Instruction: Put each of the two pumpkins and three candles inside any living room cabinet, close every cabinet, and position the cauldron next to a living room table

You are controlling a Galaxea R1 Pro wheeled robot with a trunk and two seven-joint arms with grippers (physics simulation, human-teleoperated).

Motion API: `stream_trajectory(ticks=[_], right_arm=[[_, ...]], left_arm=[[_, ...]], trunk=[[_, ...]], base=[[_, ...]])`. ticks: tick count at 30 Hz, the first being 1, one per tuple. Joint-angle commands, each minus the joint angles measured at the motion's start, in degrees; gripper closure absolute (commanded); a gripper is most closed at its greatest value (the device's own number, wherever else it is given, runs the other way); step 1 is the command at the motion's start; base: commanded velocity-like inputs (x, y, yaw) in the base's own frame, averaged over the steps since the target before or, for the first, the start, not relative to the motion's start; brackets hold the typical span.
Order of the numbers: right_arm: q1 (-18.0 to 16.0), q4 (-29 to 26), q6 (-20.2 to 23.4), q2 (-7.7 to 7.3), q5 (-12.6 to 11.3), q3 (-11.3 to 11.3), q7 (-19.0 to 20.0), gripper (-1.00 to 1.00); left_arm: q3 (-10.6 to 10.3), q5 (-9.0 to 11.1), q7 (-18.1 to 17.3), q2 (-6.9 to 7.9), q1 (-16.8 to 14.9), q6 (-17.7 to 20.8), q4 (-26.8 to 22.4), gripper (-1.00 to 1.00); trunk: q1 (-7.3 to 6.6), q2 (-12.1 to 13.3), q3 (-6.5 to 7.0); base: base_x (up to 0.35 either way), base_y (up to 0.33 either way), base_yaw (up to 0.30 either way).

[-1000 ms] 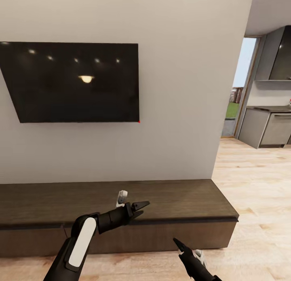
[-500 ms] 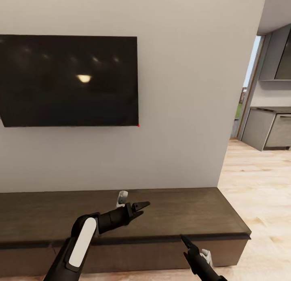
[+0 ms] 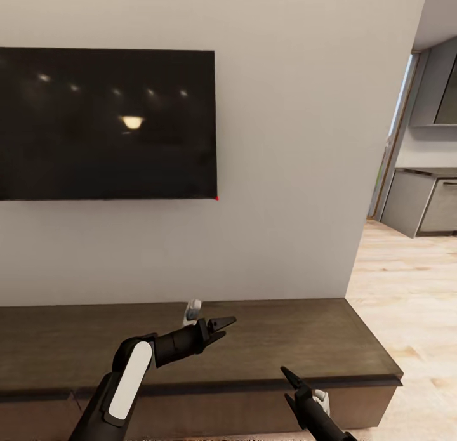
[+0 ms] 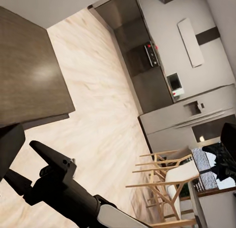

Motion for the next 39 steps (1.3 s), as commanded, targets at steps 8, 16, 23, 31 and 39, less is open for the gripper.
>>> stream_trajectory(ticks=[8,16,23,31,39], right_arm=[[-0.01,0.02,0.56,-0.01,-0.43,0.00,0.24,-1.00],[-0.02,0.00,0.60,-0.05,-0.20,0.04,2.31,-1.00],[-0.03,-0.45,0.56,0.01,-0.07,0.24,4.20,-1.00],[-0.03,-0.66,-0.12,0.08,-0.04,0.29,4.38,-1.00],[-0.03,-0.69,-0.08,0.08,-0.29,0.17,4.37,-1.00]], left_arm=[[0.07,-0.21,-0.17,-0.03,-0.01,0.27,0.03,-1.00],[0.07,-0.24,-0.14,-0.03,-0.04,0.20,0.04,-1.00],[0.07,-0.26,-0.11,-0.03,-0.04,0.18,0.07,-1.00],[0.07,-0.33,-0.08,-0.03,-0.04,0.18,0.05,-1.00],[0.07,-0.34,-0.08,-0.03,-0.04,0.18,0.05,-1.00]], trunk=[[1.76,-3.25,-1.50],[3.51,-6.46,-2.94],[5.05,-9.27,-4.19],[6.81,-12.48,-5.63],[8.56,-15.68,-7.07]], base=[[0.000,0.000,0.000],[0.000,0.000,0.000],[0.000,0.000,0.000],[0.000,0.000,0.000],[0.000,0.000,0.000]])
